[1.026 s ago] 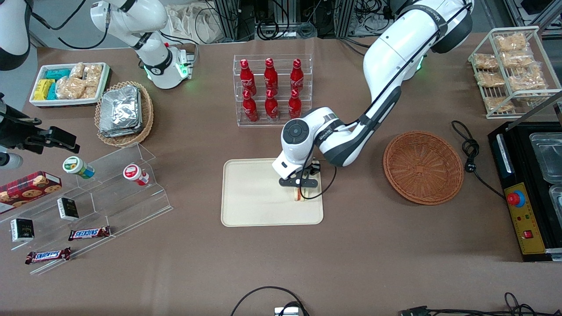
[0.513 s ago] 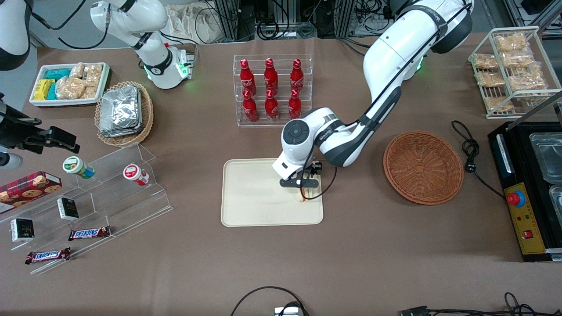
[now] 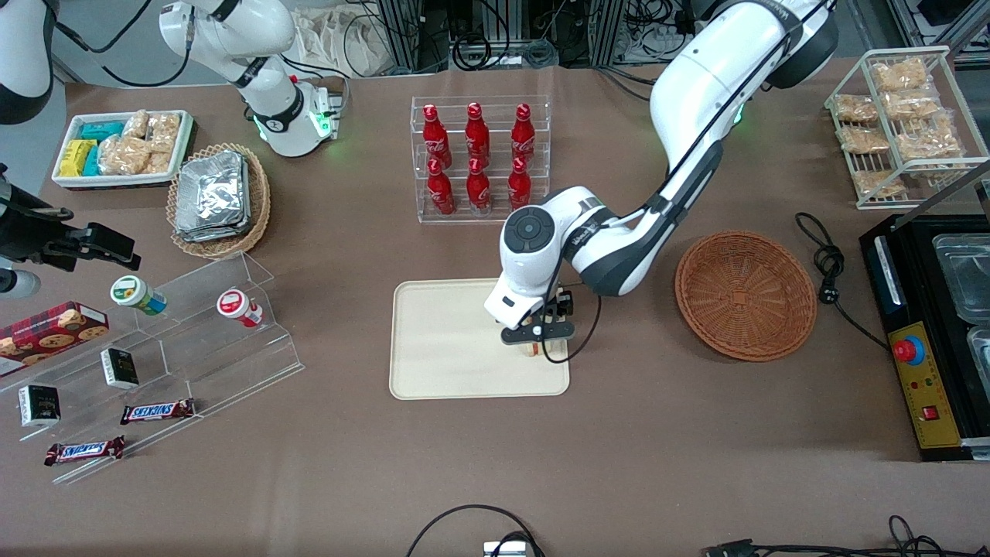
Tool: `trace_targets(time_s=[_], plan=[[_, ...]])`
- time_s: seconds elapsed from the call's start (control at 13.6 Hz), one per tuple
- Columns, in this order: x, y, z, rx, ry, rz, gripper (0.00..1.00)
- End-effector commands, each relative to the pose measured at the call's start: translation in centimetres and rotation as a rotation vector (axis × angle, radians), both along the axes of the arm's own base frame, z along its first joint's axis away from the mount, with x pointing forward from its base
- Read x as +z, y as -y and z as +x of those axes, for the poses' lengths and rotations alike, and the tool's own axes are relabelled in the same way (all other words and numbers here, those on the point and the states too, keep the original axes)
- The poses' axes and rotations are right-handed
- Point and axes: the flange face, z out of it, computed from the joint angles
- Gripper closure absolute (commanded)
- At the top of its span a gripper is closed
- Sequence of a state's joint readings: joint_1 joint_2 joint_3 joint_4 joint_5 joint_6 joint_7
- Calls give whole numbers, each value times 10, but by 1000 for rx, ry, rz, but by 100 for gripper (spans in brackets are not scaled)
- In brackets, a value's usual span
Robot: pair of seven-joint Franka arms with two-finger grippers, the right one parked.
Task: Place sandwich from basket to tray
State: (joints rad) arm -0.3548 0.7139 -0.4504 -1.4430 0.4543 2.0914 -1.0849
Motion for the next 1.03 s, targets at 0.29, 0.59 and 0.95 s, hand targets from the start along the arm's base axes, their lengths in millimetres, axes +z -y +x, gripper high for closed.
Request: trace_targets(time_s=[0.29, 0.59, 0.95], plan=[[91, -75, 51, 202, 51, 73, 0], [137, -132, 69, 293, 71, 102, 0], [188, -207, 82, 343, 48, 93, 0]])
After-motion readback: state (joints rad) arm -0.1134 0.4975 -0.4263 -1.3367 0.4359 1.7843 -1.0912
